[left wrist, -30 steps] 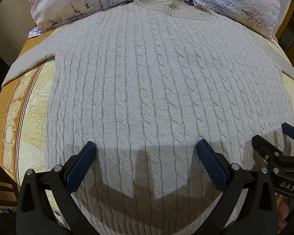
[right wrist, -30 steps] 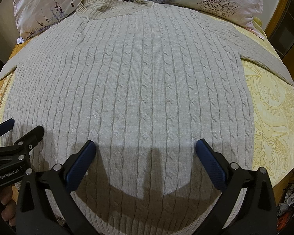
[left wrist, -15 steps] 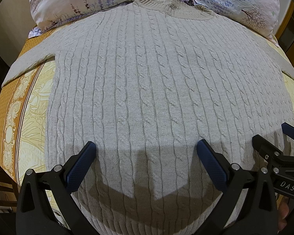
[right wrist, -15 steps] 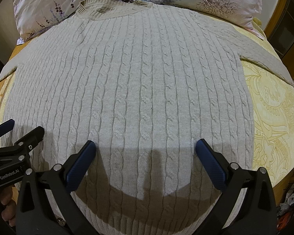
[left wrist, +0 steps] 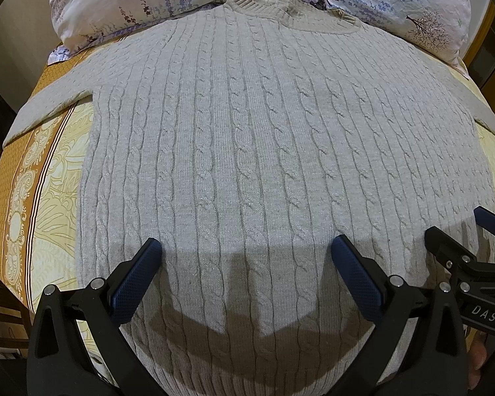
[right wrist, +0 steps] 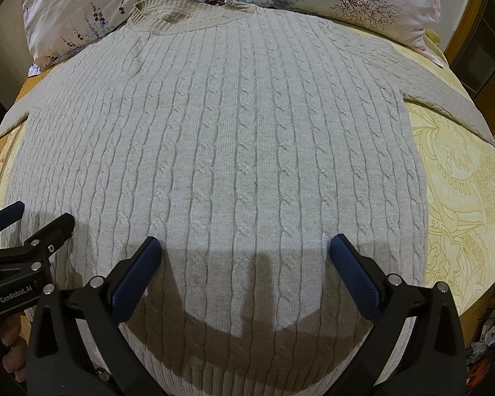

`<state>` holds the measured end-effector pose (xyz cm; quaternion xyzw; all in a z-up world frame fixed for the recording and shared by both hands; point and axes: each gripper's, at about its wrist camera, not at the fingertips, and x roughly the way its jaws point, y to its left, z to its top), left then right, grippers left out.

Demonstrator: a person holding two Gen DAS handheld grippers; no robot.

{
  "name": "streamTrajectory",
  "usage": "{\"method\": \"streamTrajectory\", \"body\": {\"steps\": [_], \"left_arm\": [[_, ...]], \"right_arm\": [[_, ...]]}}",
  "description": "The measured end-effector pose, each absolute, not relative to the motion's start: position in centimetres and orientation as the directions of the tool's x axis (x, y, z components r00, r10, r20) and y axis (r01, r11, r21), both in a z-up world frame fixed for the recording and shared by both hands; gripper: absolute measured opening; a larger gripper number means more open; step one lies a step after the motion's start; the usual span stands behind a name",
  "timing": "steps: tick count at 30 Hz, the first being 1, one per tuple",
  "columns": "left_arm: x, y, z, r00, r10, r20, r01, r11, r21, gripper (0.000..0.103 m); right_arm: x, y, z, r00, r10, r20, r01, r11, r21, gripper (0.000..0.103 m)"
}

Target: Fold small clothes

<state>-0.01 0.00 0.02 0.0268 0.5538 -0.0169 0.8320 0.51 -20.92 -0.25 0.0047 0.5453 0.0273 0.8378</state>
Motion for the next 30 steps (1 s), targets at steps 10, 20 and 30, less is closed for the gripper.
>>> {"method": "streamTrajectory", "body": {"steps": [10, 20, 30], "left_arm": [[0.0, 0.0, 0.0, 0.386, 0.002, -0.922, 0.057, 0.998, 0.026, 0.102], [0.6, 0.2, 0.1, 0.364, 0.0, -0.932, 0.061, 0.998, 0.024, 0.102], [1.1, 0.0, 0.0, 0.349, 0.0, -0.937, 0.069, 0.997, 0.026, 0.102]], "right_arm": [[0.5, -21.2, -0.2, 0.409, 0.05, -0.911, -0.039, 0.999, 0.038, 0.101], [0.5, -21.0, -0.3, 0.418, 0.059, -0.907, -0.059, 0.998, 0.037, 0.101], [-0.4, -21.5, -0.4, 0.513, 0.119, -0.85, -0.155, 0.987, 0.045, 0.101]]}}
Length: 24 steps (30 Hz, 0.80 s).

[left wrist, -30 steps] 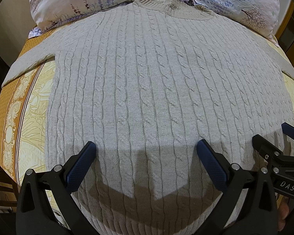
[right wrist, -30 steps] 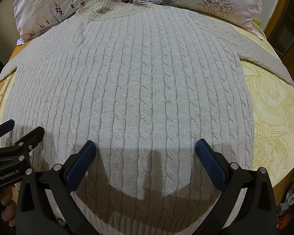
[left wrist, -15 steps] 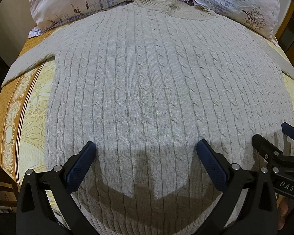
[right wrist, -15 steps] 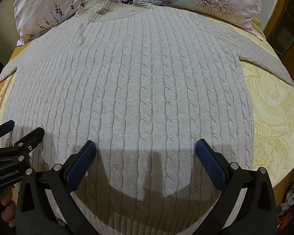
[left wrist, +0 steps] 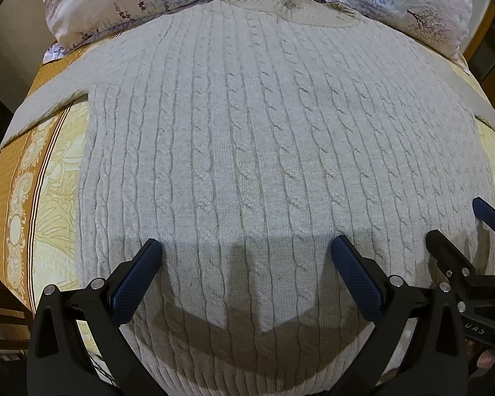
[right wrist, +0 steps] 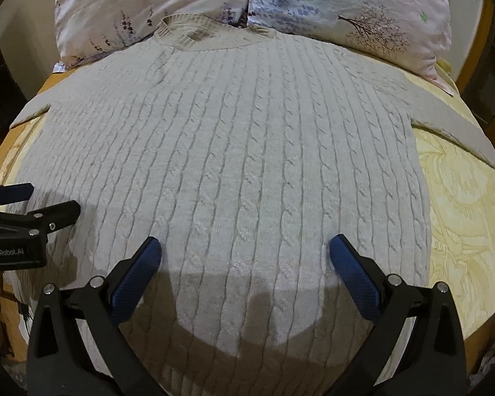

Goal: Fold small clothes
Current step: 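Grasp the sweater sleeve cuff with the right gripper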

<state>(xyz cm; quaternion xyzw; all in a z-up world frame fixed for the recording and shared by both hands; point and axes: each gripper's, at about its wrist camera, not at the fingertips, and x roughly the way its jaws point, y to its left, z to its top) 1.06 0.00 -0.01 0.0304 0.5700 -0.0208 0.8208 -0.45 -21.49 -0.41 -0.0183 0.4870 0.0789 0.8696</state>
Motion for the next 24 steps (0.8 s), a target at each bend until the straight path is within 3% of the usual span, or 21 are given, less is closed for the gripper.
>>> {"method": "streamTrajectory", "body": {"steps": [8, 12, 18, 24], "left_arm": [[1.5, 0.0, 0.0, 0.356, -0.003, -0.934, 0.065, 0.998, 0.021, 0.102], [2.3, 0.3, 0.1, 0.369, -0.016, -0.929, 0.053, 0.999, 0.005, 0.102], [3.9, 0.6, 0.6, 0.435, -0.042, -0.899, 0.064, 0.998, -0.016, 0.102], [5.4, 0.8, 0.9, 0.466, -0.046, -0.884, 0.052, 0.998, -0.025, 0.102]], "right_arm": [[0.3, -21.9, -0.1, 0.508, 0.165, -0.845, -0.179, 0.98, 0.083, 0.101], [2.0, -25.1, 0.8, 0.54, 0.247, -0.805, -0.127, 0.969, 0.212, 0.085], [6.4, -38.0, 2.1, 0.647, 0.147, -0.748, 0.199, 0.915, 0.352, 0.075], [8.3, -51.4, 0.5, 0.678, 0.095, -0.729, 0.507, 0.658, 0.557, 0.06]]}}
